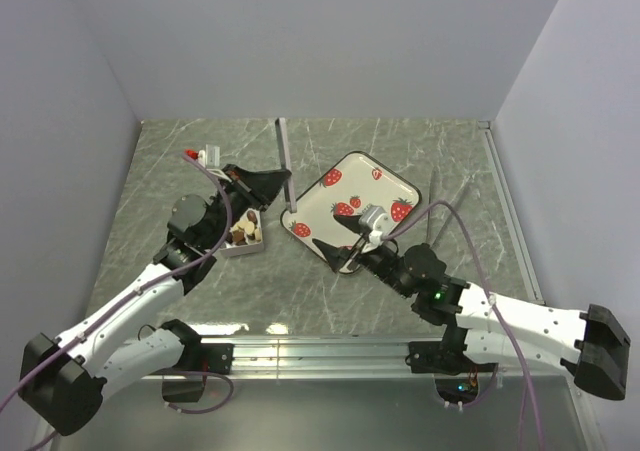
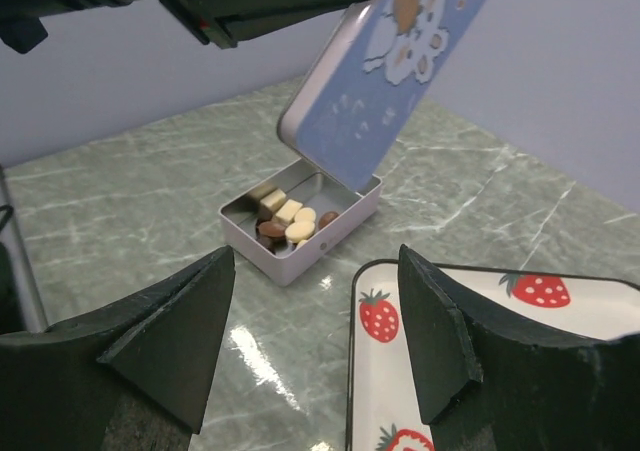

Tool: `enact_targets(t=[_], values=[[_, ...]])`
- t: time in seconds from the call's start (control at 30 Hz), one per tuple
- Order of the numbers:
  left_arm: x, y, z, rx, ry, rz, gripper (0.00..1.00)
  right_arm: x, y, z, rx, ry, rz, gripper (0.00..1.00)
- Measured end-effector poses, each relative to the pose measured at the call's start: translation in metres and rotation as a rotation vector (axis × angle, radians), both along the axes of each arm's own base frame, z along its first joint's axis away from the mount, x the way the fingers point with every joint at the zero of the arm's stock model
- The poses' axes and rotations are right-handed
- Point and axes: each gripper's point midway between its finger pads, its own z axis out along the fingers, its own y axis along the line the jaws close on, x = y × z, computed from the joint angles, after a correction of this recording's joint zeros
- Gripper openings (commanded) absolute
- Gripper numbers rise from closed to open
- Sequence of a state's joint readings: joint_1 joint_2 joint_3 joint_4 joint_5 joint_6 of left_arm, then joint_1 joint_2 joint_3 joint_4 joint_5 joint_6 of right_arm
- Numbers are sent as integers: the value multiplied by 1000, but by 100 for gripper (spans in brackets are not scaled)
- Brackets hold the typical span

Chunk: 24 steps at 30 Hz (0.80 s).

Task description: Pack the chocolate

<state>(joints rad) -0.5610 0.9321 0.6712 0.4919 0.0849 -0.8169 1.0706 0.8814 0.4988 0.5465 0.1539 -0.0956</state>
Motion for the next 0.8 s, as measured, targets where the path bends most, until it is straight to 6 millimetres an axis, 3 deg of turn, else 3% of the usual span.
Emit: enact_targets(t=[0.27,0.57,0.8], values=[[-9,-14,16,-117,-38,-30,1,2,13,-2,-1,-66,-91,73],[-23,-21,8,-239,-23,-88,1,0,12,5,53,-130,-157,73],[-39,-37,17,-297,-38,-161,1,0,14,11,78,-152,-165,73]])
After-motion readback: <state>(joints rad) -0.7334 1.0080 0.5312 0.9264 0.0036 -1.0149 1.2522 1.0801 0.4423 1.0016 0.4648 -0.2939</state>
